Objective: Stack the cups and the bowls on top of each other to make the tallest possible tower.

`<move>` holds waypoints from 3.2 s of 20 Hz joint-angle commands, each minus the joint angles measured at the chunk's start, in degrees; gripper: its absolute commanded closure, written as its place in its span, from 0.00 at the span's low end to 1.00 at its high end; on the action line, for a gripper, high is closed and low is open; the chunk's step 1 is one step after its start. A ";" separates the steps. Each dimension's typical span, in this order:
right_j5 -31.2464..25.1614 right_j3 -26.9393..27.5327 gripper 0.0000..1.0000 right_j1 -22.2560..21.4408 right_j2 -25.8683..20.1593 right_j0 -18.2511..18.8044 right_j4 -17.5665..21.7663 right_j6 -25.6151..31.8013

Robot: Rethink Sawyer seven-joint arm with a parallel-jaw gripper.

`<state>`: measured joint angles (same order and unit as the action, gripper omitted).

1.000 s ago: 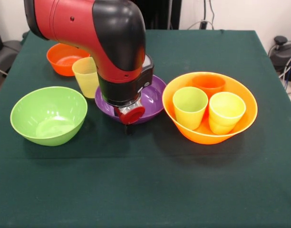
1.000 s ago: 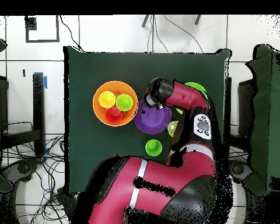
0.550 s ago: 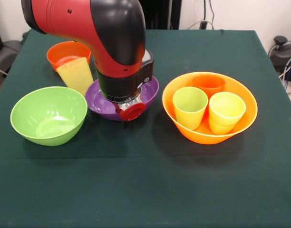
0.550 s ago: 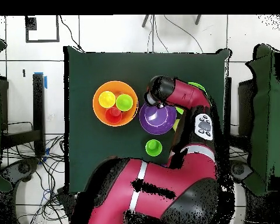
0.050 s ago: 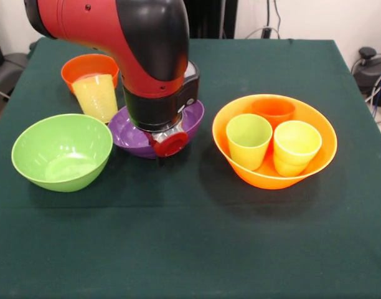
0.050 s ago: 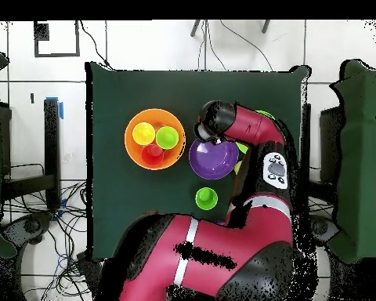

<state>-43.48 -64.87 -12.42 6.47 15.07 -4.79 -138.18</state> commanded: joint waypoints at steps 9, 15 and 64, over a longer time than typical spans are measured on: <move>-3.25 -4.29 1.00 -1.67 -5.89 -0.14 3.69 7.28; -6.80 -5.53 1.00 -4.16 -5.69 -0.82 3.00 6.68; -21.13 -2.39 1.00 -12.38 -5.08 -5.10 0.25 0.48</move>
<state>-58.01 -68.62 -24.03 6.39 10.88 -4.72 -138.18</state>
